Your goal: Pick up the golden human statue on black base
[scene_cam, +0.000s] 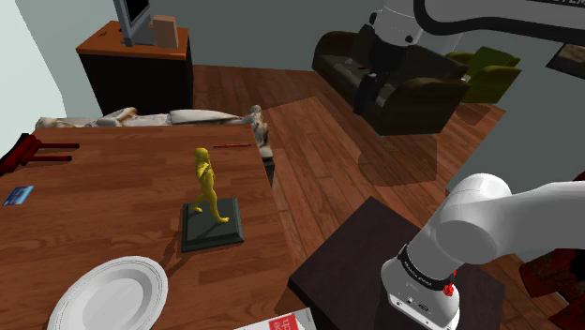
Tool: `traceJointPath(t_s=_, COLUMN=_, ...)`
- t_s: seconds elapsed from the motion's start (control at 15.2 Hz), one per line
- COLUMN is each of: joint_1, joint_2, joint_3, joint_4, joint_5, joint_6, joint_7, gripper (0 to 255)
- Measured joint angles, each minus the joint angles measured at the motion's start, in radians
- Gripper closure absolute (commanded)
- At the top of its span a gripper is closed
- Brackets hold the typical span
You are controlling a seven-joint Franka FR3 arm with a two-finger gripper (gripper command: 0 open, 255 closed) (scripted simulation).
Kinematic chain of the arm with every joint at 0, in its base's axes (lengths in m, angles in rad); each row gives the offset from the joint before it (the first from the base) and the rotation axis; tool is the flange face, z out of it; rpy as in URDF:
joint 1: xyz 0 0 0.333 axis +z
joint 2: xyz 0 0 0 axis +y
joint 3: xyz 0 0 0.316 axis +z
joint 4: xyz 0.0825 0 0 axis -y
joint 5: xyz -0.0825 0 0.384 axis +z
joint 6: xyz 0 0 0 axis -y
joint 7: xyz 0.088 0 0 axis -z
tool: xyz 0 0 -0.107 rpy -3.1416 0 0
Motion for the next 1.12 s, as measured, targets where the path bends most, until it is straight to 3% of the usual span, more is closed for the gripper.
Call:
traceJointPath(t_s=0.2, joint_1=0.004, joint_2=0.011, joint_3=0.029, joint_4=-0.015, joint_5=0.015, joint_6=0.028, joint_7=0.042, gripper=0)
traceJointPath(t_s=0.59, joint_1=0.018, joint_2=0.082, joint_3=0.166, joint_4=-0.049, joint_5=0.075, joint_6=0.148, joint_7=0.242, gripper=0)
traceJointPath(t_s=1.12, joint_1=0.003, joint_2=0.273, joint_3=0.363, joint_4=0.006, joint_5=0.096, joint_6=0.306, joint_7=0.529, gripper=0)
